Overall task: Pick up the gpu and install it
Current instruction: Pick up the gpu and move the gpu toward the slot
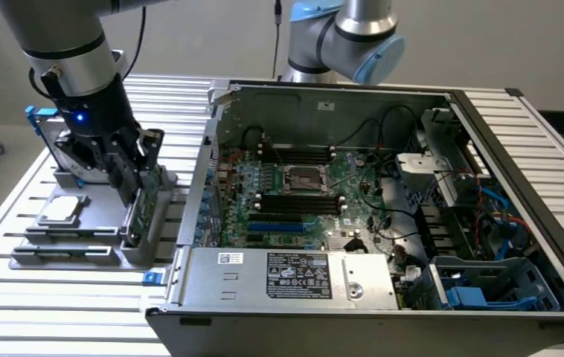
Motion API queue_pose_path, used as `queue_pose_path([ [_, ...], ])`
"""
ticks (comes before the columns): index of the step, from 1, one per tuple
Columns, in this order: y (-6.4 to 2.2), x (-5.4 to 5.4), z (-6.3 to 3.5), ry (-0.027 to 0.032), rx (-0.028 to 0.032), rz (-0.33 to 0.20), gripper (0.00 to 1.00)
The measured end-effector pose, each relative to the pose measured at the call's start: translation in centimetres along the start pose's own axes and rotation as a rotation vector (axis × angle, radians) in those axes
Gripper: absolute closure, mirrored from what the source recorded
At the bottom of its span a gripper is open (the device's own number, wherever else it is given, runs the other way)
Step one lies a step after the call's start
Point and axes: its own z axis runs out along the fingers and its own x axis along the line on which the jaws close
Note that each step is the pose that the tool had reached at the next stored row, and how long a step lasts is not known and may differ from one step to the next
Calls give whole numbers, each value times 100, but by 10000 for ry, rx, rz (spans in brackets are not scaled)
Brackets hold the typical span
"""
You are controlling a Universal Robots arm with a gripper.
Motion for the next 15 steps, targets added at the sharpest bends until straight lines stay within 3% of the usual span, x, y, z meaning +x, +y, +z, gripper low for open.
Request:
queue_pose_path([
  [8,-5,1,143,-84,14,-21,58],
  [15,-9,6,271,-98,18,-24,58],
])
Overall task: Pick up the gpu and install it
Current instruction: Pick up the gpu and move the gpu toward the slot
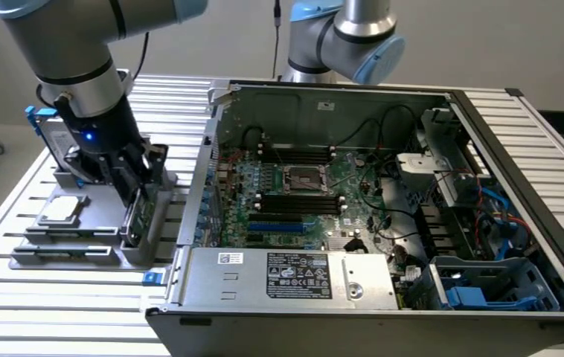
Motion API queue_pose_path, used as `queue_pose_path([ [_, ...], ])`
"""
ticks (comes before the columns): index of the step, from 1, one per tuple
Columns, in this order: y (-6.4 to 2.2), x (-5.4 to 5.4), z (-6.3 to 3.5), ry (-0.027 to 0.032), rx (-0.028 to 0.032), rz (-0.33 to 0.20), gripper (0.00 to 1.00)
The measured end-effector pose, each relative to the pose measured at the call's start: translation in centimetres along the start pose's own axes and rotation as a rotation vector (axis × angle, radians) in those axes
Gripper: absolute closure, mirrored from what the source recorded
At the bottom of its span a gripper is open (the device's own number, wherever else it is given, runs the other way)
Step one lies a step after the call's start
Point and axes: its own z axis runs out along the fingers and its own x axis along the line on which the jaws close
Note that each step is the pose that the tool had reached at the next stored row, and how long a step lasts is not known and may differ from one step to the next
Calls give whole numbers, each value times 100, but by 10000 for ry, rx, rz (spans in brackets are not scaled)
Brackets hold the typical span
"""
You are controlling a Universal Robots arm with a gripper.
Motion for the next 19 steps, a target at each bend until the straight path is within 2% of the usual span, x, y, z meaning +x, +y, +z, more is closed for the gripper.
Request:
queue_pose_path([
  [4,-1,1,41,1,41,-1,58],
  [8,-1,1,41,1,45,-2,58],
  [9,-1,1,42,0,44,-2,66],
  [10,-1,1,42,0,45,-2,66],
  [11,-1,1,42,-1,45,-2,73],
  [19,-1,1,42,0,44,-2,73],
])
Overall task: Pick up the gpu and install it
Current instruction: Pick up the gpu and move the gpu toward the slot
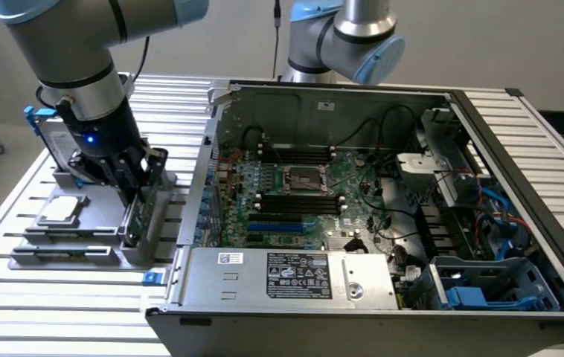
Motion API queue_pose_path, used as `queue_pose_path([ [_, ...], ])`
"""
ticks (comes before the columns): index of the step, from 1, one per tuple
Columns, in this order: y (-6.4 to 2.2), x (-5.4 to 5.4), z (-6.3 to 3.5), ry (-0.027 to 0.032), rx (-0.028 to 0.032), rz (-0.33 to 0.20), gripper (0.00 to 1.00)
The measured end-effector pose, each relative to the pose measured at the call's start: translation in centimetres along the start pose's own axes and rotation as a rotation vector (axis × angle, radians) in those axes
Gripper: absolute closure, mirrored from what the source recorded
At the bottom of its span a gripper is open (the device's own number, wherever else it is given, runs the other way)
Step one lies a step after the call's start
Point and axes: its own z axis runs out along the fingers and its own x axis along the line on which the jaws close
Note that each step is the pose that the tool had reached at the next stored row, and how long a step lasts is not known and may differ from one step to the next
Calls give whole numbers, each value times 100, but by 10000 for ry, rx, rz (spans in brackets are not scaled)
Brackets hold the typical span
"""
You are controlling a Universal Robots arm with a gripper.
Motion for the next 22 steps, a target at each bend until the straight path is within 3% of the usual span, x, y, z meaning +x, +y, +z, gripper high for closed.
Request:
queue_pose_path([
  [3,1,-1,-34,-3,-3,1,73],
  [6,4,-2,-146,10,-9,1,73],
  [22,23,-17,-871,24,-10,0,73],
])
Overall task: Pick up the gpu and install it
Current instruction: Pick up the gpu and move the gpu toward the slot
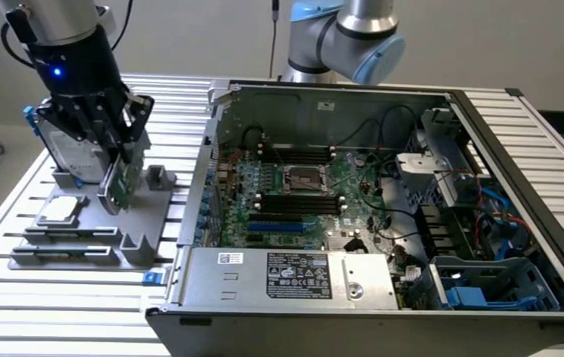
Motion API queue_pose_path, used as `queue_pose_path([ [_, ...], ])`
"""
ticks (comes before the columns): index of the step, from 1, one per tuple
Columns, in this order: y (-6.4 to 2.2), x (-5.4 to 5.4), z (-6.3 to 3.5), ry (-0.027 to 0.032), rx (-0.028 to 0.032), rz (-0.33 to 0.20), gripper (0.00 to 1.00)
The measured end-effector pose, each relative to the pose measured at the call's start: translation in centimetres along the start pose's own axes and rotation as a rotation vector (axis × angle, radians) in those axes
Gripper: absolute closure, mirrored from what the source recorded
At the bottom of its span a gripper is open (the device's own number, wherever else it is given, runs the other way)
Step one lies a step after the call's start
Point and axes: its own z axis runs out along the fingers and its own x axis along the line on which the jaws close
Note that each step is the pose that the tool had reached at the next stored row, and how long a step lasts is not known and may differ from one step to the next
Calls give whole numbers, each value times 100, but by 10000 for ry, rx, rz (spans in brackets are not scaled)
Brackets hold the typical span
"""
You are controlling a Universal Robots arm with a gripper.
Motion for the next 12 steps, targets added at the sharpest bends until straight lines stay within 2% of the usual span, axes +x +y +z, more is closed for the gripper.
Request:
queue_pose_path([
  [4,3,-59,-181,14,1,1,73],
  [12,4,-354,-541,102,-3,4,73],
])
